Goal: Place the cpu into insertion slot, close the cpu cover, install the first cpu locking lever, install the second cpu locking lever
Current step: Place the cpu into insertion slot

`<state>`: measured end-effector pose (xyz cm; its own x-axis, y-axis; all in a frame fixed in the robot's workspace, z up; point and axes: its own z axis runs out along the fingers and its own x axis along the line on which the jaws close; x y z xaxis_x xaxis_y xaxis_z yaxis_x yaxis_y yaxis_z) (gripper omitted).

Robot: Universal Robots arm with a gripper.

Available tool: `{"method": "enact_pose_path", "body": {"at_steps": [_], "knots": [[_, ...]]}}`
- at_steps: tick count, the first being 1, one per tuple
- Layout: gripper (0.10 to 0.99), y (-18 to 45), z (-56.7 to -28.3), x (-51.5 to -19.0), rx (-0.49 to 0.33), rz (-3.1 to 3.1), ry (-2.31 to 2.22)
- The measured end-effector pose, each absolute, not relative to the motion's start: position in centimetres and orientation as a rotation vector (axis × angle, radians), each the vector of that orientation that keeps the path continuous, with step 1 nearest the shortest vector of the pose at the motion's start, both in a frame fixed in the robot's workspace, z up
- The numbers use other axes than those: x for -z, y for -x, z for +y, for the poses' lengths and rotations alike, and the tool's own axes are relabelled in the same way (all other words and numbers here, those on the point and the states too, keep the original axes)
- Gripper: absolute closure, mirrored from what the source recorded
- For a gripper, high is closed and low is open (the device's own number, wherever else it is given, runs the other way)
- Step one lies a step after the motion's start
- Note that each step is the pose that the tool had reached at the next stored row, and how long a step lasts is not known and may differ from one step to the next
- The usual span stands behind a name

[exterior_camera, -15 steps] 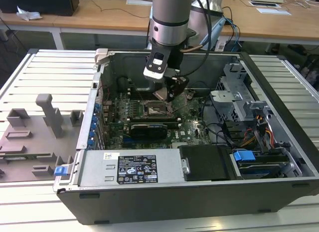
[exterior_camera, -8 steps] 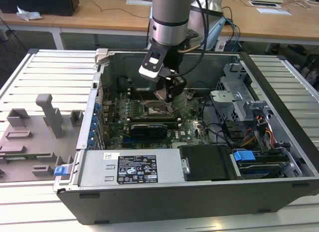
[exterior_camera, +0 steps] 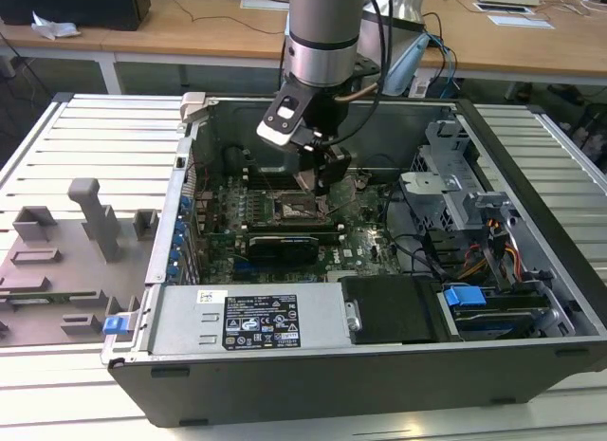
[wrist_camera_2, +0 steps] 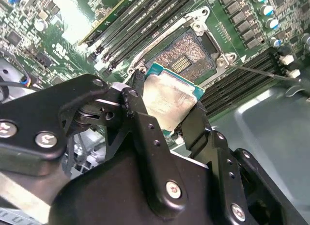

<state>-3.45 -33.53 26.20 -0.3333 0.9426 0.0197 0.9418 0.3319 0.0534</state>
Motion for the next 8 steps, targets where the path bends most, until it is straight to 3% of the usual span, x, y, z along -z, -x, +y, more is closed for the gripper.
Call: {"method": "enact_pose_path", "body": {"at_steps": [8], "knots": [[0.541,3.45,-33.53,-26.18,-0.084,2.456,-1.929]]}}
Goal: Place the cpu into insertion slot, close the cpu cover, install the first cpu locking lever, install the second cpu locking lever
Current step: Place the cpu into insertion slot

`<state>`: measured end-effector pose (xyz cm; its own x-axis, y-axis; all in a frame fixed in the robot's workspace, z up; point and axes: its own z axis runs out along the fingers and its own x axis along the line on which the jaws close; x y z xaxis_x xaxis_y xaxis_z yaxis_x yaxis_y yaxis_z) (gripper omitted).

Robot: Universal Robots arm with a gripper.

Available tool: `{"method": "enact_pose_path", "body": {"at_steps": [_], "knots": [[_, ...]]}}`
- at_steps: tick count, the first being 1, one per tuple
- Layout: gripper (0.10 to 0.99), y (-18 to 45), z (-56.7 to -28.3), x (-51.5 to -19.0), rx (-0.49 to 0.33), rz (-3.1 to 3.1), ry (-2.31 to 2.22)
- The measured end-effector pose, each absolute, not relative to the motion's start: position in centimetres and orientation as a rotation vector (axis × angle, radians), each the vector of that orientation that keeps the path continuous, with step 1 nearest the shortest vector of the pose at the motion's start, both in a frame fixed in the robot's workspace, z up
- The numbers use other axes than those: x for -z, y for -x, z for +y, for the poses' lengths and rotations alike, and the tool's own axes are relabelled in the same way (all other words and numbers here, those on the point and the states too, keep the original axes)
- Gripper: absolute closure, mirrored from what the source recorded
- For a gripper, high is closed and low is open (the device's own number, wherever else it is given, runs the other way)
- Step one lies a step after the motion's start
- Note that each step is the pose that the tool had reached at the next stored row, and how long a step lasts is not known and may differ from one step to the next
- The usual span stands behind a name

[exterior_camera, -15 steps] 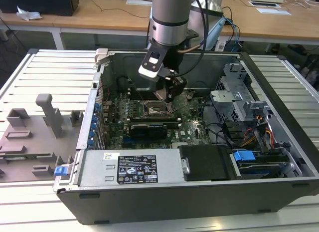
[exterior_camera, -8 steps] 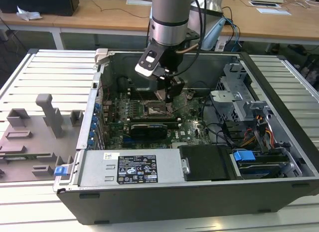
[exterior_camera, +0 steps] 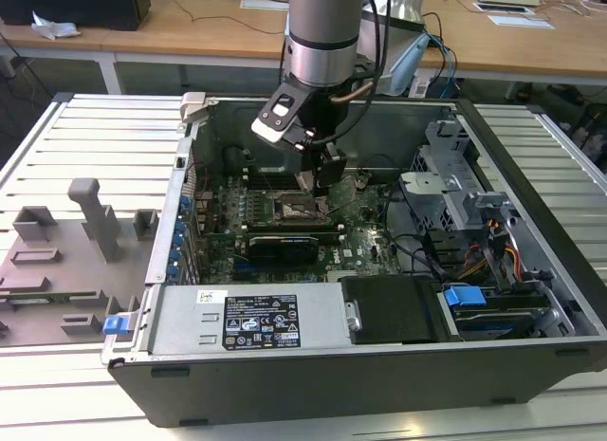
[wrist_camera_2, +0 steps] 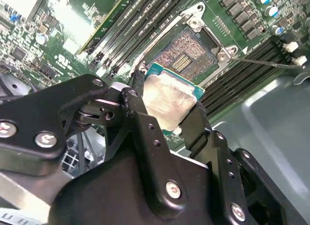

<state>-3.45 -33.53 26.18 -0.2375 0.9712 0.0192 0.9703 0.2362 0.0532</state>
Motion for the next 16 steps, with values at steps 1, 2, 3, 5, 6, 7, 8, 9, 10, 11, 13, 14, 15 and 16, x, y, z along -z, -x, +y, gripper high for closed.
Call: {"method": "enact_pose_path", "body": {"at_steps": [1,2,3,5,6,7,8,9,10,11,13,14,15,16], "knots": [[0.541,3.45,-33.53,-26.18,-0.084,2.441,-1.947],[0.541,3.45,-33.53,-26.18,-0.083,2.431,-1.959],[0.541,3.45,-33.53,-26.18,-0.083,2.417,-1.976],[0.541,3.45,-33.53,-26.18,-0.083,2.388,-2.009],[0.541,3.45,-33.53,-26.17,-0.083,2.379,-2.02],[0.541,3.45,-33.53,-26.17,-0.082,2.363,-2.037],[0.541,3.45,-33.53,-26.17,-0.082,2.353,-2.049],[0.541,3.45,-33.53,-26.17,-0.082,2.339,-2.064],[0.541,3.45,-33.53,-26.17,-0.081,2.326,-2.078],[0.541,3.45,-33.53,-26.17,-0.08,2.297,-2.108],[0.541,3.45,-33.53,-26.17,-0.078,2.258,-2.148],[0.541,3.45,-33.53,-26.16,-0.077,2.243,-2.163],[0.541,3.45,-33.53,-26.16,-0.076,2.229,-2.176],[0.541,3.45,-33.53,-26.16,-0.075,2.215,-2.19]]}}
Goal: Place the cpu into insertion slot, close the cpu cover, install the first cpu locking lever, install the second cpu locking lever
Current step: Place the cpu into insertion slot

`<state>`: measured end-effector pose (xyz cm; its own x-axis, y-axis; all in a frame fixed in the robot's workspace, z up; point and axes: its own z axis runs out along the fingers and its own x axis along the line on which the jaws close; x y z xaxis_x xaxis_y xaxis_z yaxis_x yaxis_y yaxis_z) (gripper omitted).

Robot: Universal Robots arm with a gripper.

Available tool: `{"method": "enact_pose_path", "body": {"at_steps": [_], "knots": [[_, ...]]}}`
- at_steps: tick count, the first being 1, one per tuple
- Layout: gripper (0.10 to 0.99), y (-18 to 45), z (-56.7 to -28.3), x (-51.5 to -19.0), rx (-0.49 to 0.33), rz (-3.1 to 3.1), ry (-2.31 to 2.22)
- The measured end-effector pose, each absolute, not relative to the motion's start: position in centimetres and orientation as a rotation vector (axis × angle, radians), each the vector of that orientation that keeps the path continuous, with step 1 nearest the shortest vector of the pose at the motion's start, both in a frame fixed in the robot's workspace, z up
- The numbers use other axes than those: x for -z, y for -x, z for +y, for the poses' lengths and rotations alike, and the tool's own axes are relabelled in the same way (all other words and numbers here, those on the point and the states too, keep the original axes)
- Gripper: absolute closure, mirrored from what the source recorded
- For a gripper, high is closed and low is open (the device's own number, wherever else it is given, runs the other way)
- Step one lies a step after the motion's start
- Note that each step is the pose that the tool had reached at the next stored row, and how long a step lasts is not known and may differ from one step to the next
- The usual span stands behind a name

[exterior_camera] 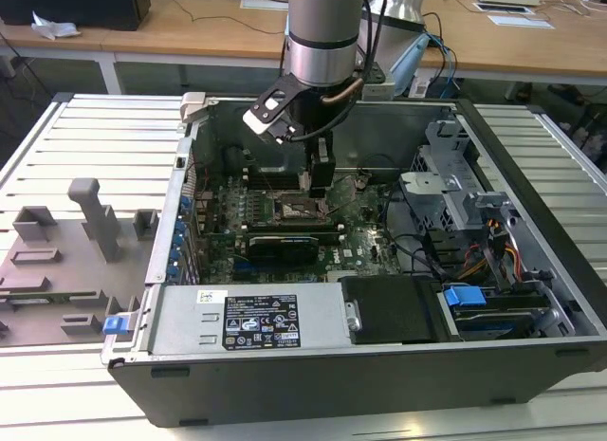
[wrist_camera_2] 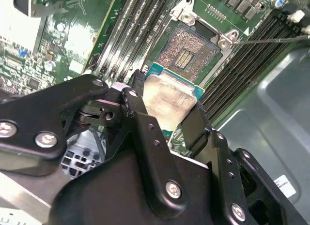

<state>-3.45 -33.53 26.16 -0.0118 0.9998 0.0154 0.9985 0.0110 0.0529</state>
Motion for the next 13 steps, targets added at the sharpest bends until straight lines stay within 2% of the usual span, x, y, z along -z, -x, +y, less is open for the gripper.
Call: {"method": "enact_pose_path", "body": {"at_steps": [13], "knots": [[0.541,3.45,-33.53,-26.14,-0.066,1.968,-2.404]]}}
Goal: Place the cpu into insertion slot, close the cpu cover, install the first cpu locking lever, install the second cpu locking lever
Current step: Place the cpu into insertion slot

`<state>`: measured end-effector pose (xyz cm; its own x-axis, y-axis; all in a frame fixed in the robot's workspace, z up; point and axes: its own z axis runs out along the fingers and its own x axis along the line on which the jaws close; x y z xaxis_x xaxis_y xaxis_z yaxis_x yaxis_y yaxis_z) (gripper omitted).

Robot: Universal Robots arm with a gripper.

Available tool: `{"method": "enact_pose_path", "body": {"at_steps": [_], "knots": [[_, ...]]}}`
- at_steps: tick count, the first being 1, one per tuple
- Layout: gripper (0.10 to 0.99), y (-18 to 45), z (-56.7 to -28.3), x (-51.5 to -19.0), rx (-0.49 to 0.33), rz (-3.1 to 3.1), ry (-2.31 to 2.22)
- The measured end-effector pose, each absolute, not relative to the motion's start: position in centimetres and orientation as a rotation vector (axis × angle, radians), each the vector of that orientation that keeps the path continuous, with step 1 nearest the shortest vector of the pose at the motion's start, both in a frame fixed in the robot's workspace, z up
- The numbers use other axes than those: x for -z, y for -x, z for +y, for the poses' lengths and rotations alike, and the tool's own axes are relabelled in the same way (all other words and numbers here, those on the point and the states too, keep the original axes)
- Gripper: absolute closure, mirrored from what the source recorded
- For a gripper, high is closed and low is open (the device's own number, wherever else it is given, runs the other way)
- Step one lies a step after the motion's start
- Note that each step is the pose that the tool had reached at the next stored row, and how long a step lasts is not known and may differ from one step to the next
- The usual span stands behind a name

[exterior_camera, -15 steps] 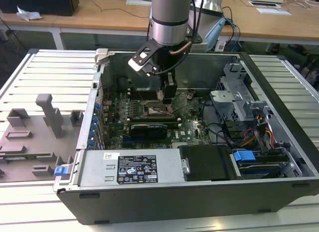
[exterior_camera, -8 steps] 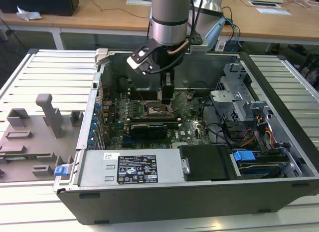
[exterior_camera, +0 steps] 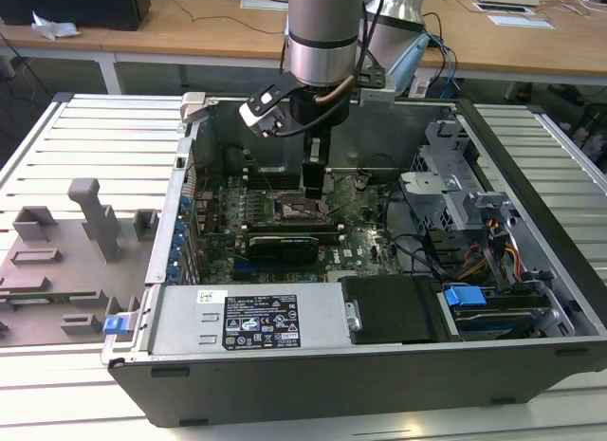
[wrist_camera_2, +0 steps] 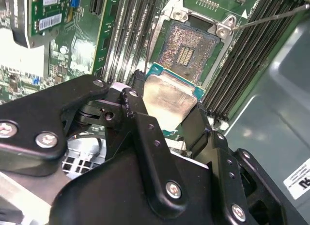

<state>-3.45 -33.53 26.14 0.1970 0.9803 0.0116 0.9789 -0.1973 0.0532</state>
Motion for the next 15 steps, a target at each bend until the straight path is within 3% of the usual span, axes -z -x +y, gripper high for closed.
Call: {"method": "enact_pose_path", "body": {"at_steps": [15], "knots": [[0.541,3.45,-33.53,-26.12,-0.066,1.999,-2.379]]}}
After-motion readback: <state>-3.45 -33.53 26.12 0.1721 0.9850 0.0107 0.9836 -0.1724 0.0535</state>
